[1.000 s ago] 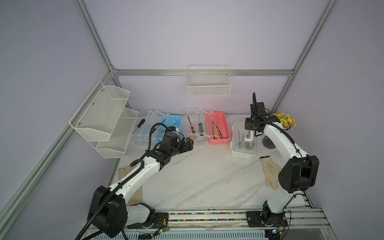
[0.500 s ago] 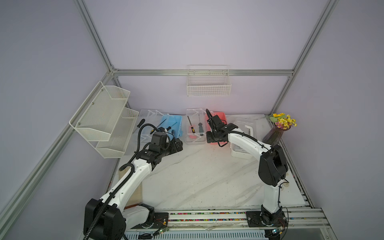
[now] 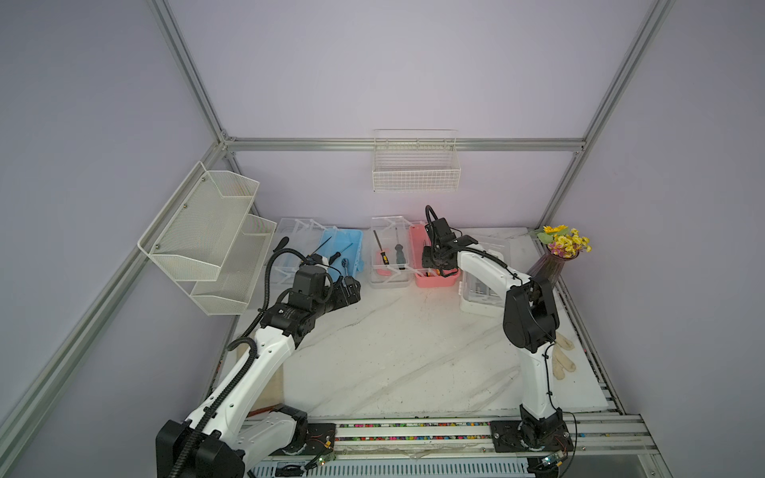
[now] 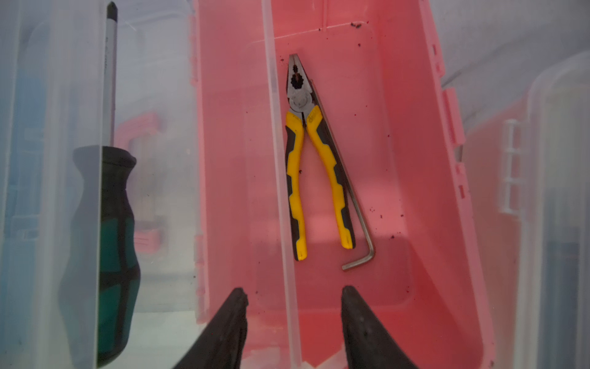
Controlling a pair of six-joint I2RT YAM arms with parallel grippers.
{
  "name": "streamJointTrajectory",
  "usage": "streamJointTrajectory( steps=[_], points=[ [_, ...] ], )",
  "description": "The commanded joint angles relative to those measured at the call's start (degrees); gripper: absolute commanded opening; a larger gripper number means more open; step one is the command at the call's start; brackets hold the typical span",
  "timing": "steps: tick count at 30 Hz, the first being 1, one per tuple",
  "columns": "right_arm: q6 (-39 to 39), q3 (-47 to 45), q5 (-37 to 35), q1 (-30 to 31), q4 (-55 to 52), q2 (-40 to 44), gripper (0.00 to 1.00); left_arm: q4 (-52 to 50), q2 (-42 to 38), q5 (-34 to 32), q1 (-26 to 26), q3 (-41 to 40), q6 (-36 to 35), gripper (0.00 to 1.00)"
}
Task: Close toolboxes
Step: Move the toolbox to the center of the board.
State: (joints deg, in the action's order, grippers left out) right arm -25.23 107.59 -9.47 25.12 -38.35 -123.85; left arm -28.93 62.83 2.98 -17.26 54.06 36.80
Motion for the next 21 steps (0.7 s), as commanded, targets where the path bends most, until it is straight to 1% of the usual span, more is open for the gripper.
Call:
streamJointTrajectory(
  steps=[1, 6, 9, 13, 18, 21],
  points=[
    [0.1, 3.6, 1.9, -0.3, 0.3, -3.3, 0.44, 0.0, -0.4, -0.2, 0.4, -1.4, -0.6, 1.0],
    [-0.1, 1.4, 2.6, -0.3, 1.4, -2.1, 0.25, -0.3, -1.3, -0.9, 0.5, -2.1, -0.8, 1.0],
    [-0.1, -1.3, 2.6, -0.3, 2.2, -0.6, 0.17, -1.1, -1.6, -1.3, 0.6, -2.4, -1.0, 1.0],
    [-0.2, -6.5, 3.8, 0.1, 3.8, 2.8, 0.1, -2.6, -2.0, -1.6, 0.9, -2.8, -1.3, 1.0],
    [-0.9, -12.9, 4.7, 1.0, 5.6, 8.1, 0.07, -4.6, -3.8, -2.2, 1.2, -3.8, -1.5, 1.0],
    [-1.1, -16.1, 5.3, 1.9, 5.6, 11.0, 0.06, -6.0, -5.0, -2.5, 1.4, -4.3, -1.6, 1.0]
  ],
)
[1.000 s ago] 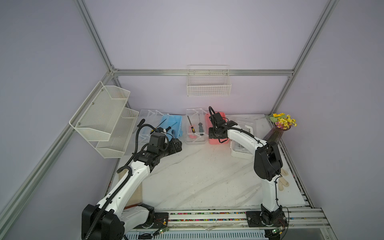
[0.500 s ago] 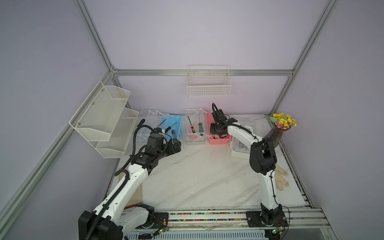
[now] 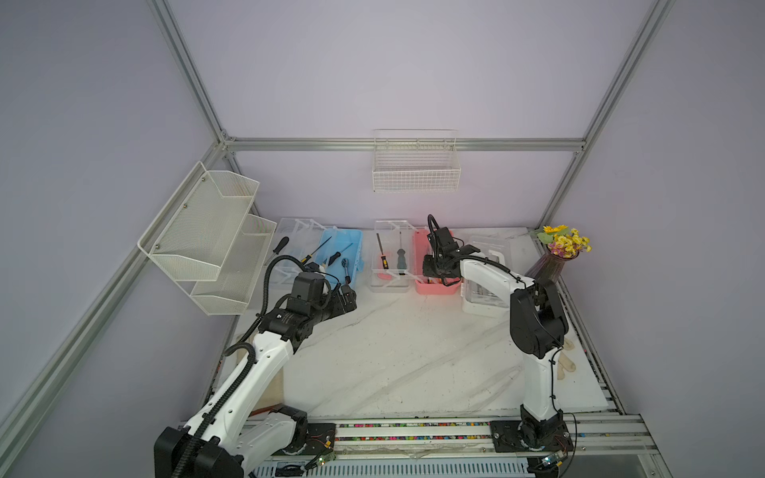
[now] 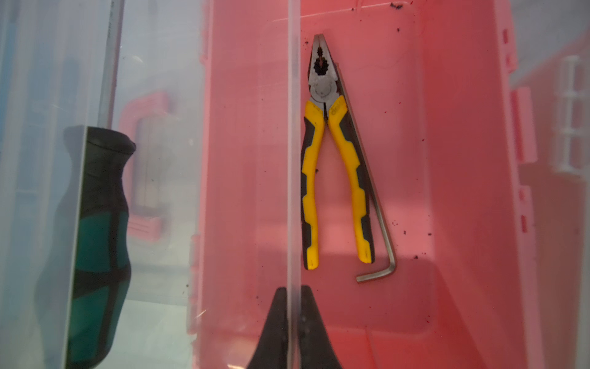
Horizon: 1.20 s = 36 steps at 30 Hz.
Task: Close toolboxes
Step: Move the toolbox to the center of the board.
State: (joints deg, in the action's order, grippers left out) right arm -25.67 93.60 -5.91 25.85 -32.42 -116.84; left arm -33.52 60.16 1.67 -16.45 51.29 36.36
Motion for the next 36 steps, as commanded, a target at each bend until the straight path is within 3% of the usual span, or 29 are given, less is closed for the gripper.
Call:
streamJointTrajectory(
  steps=[1, 9, 15, 16, 18, 21, 22, 25, 30, 36],
  points=[
    [-0.9, -3.6, 1.9, 1.7, -0.1, 5.2, 0.06, -2.0, -2.9, -1.2, 0.7, -1.7, -1.1, 1.0],
    [-7.4, -16.7, 2.9, 8.2, 2.0, 17.1, 0.06, -5.2, -7.3, -1.9, 1.8, -5.0, 0.5, 0.97],
    [-15.8, -24.6, 3.9, 17.0, 2.2, 24.5, 0.06, -5.0, -6.2, -1.5, 2.7, -9.1, 4.4, 0.9],
    [-16.7, -25.1, 4.3, 18.4, 1.8, 25.3, 0.09, -4.7, -6.2, -1.3, 2.6, -9.6, 4.8, 0.9],
    [-17.6, -25.4, 5.8, 19.5, 0.9, 26.9, 0.25, -4.5, -6.2, -1.5, 2.7, -10.8, 5.6, 0.89],
    [-18.6, -24.5, 5.4, 19.4, -1.9, 29.9, 0.48, -4.0, -6.9, -2.7, 2.8, -12.8, 6.6, 0.85],
    [-18.1, -23.4, 4.3, 19.4, -3.8, 30.5, 0.51, -3.8, -7.2, -3.0, 2.8, -13.5, 6.9, 0.84],
    [-16.2, -21.8, 3.5, 17.7, -7.4, 31.7, 0.52, -3.0, -7.4, -4.0, 3.1, -15.0, 7.5, 0.81],
    [-13.2, -25.5, 7.5, 8.8, -7.7, 36.1, 0.48, 0.2, -5.8, -3.8, 4.1, -17.2, 8.1, 0.72],
    [-10.6, -29.2, 9.5, 3.1, -7.8, 37.8, 0.43, 7.2, -1.3, 0.4, 4.6, -18.4, 8.7, 0.6]
  ],
)
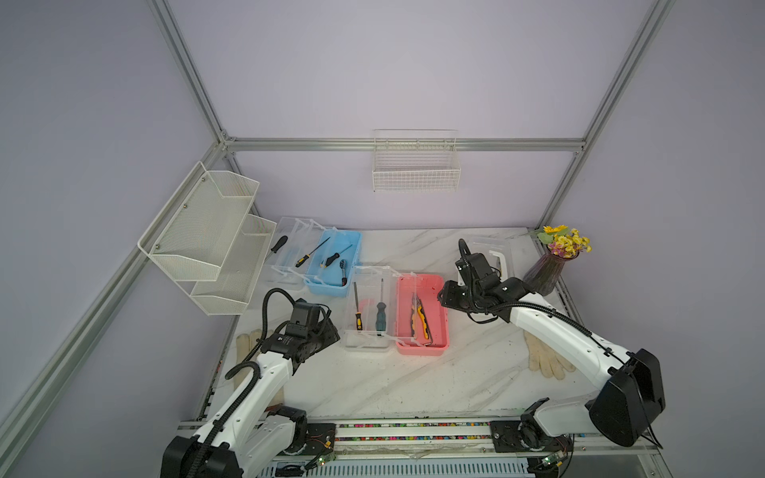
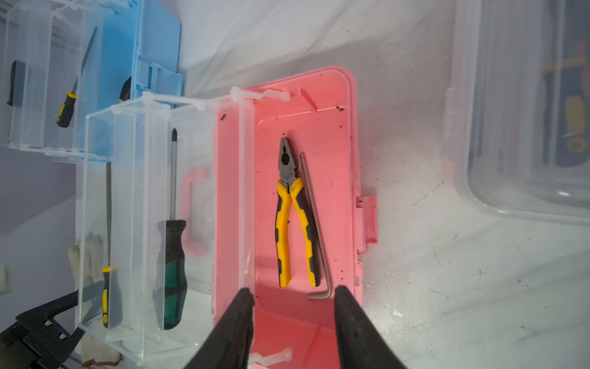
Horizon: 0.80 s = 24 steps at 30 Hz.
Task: Close toolboxes
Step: Move the toolbox to the center of the board, then close the toolbox lid.
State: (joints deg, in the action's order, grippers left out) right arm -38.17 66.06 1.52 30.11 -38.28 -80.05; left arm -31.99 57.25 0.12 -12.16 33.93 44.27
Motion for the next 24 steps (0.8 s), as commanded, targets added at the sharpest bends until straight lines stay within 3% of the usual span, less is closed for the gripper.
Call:
streamJointTrajectory(
  steps=[1, 6, 15, 24],
  points=[
    [2.3, -2.4, 2.6, -1.9, -1.8, 1.2, 0.43, 6.4, 2.5, 3.0, 0.4, -1.1, 0.6, 0.6],
    [3.7, -5.7, 4.4, -3.7, 0.2, 1.1, 0.41, 11.0, 7.3, 6.9, 0.4, -1.8, 0.5, 0.6],
    [3.3, -10.3, 6.7, -3.7, 6.5, -3.4, 0.37, 14.4, 11.2, 7.7, 0.4, -2.5, 0.3, 0.55],
    [2.9, -12.2, 6.3, -3.3, 10.0, -6.1, 0.31, 16.4, 13.5, 8.3, 0.3, -3.3, 0.2, 0.39]
  ],
)
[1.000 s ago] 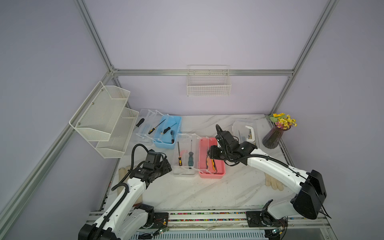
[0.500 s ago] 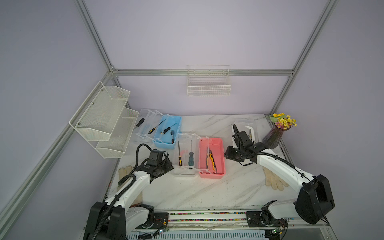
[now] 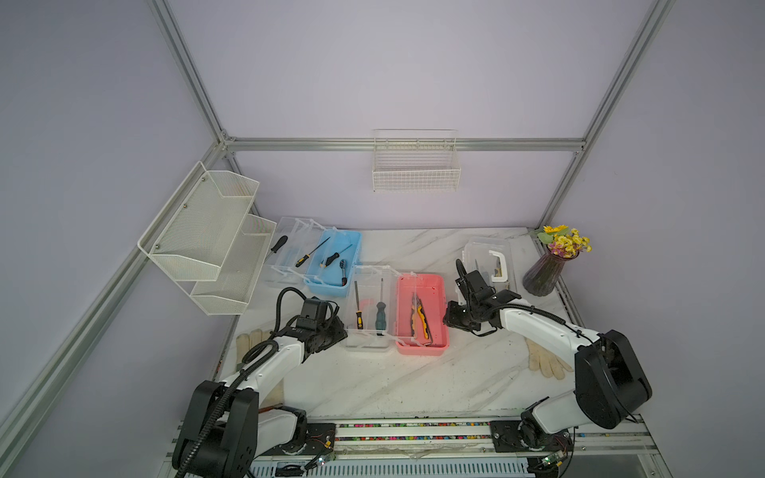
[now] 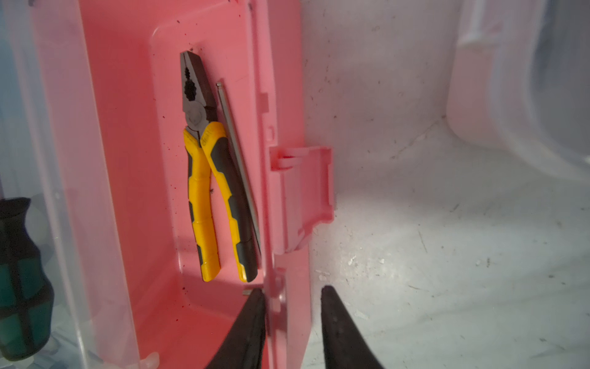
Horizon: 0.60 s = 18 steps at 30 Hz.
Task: Close toolboxes
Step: Close the toolbox lid.
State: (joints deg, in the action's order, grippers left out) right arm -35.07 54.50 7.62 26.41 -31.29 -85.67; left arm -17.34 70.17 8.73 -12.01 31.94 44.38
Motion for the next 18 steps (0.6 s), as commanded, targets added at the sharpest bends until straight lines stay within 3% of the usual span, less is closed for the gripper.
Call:
streamJointTrajectory(
  steps=[1, 18],
  points=[
    [-0.2, -0.7, 0.2, 0.5, 3.4, -0.9, 0.3, 1.7, 0.5, -0.3, 0.2, -1.3, 0.1, 0.36],
    [0.3, -2.2, -4.3, 2.4, 2.7, -1.7, 0.14, -4.7, -2.7, -0.4, -1.2, 1.4, -2.0, 0.01]
  ],
)
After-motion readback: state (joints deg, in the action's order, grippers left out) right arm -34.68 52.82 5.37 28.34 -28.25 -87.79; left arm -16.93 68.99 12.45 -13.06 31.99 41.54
